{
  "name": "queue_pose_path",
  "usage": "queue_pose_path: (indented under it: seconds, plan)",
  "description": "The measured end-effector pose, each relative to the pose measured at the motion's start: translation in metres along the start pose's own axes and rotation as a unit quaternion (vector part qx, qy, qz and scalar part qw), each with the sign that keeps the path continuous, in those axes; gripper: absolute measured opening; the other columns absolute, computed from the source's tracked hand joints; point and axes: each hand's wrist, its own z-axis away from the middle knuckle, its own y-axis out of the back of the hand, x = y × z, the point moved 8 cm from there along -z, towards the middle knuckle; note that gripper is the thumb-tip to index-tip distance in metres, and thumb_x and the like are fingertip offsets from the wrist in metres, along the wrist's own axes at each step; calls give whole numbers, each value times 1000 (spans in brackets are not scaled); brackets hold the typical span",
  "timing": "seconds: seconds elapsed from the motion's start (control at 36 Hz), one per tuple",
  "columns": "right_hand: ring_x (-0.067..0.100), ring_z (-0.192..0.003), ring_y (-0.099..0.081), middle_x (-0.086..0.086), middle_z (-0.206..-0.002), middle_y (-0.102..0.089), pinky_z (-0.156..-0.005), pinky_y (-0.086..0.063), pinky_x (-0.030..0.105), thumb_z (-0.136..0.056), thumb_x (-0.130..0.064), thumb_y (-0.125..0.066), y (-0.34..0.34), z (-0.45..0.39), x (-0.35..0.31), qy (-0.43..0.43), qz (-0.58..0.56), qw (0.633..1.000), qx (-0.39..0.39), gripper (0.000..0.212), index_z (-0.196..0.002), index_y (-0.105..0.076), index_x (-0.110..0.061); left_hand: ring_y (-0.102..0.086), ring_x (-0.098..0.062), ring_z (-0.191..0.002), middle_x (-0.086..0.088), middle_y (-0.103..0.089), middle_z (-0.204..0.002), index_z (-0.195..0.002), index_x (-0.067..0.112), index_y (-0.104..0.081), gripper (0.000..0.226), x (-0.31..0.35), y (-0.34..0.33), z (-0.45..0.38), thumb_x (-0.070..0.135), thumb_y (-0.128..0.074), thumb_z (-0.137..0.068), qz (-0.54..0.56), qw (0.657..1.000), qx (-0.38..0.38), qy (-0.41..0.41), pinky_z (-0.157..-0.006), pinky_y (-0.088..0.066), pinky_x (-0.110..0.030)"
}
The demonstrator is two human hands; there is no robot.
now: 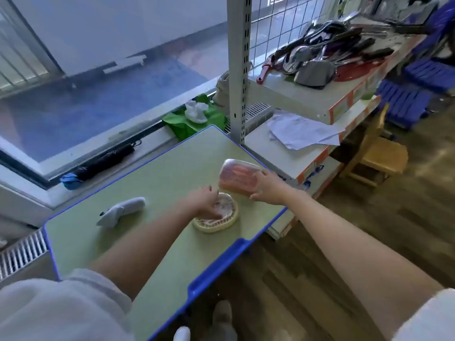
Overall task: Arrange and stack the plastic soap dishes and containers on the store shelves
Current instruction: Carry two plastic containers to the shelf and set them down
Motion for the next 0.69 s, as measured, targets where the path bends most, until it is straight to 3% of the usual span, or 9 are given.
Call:
queue_pose_path:
  seconds: [0.28, 0.44, 0.58, 0.69]
  plan:
    - [30, -139, -20, 14, -151, -21, -110, -26, 37, -84, -37, -69, 3, -60, 10, -68, -18, 998, 4, 87, -146, -20, -1, -43, -28, -122, -11, -43, -130, -133, 11, -35, 92, -28, -32, -35, 54, -79, -65, -13, 999, -48, 2, -100, -40, -37]
    - [29, -137, -22, 13, -149, -21, -110, -30, 42, -76, -46, -74, -13, -80, 15, -81, 31, 996, -15, 101, -147, -14, -5, -44, -25, -116, -9, -44, -126, -129, 9, -36, 91, -33, -39, -40, 55, -79, -64, 14, 999, -50, 2, -99, -41, -35]
    - [31, -137, -20, 14, -147, -16, -106, -34, 42, -72, -49, -76, -18, -77, 12, -96, 57, 994, 15, 112, -148, -6, -5, -44, -26, -114, -10, -43, -125, -132, 7, -30, 96, -29, -44, -39, 53, -79, -63, -6, 1000, -21, -1, -98, -42, -35]
    - [34, -134, -21, 18, -142, -20, -105, -34, 40, -71, -50, -75, -26, -64, 19, -135, 38, 990, 23, 107, -143, -15, 0, -44, -25, -114, -8, -43, -125, -131, 8, -31, 96, -26, -40, -37, 52, -80, -62, 2, 1000, -27, 6, -98, -42, -35]
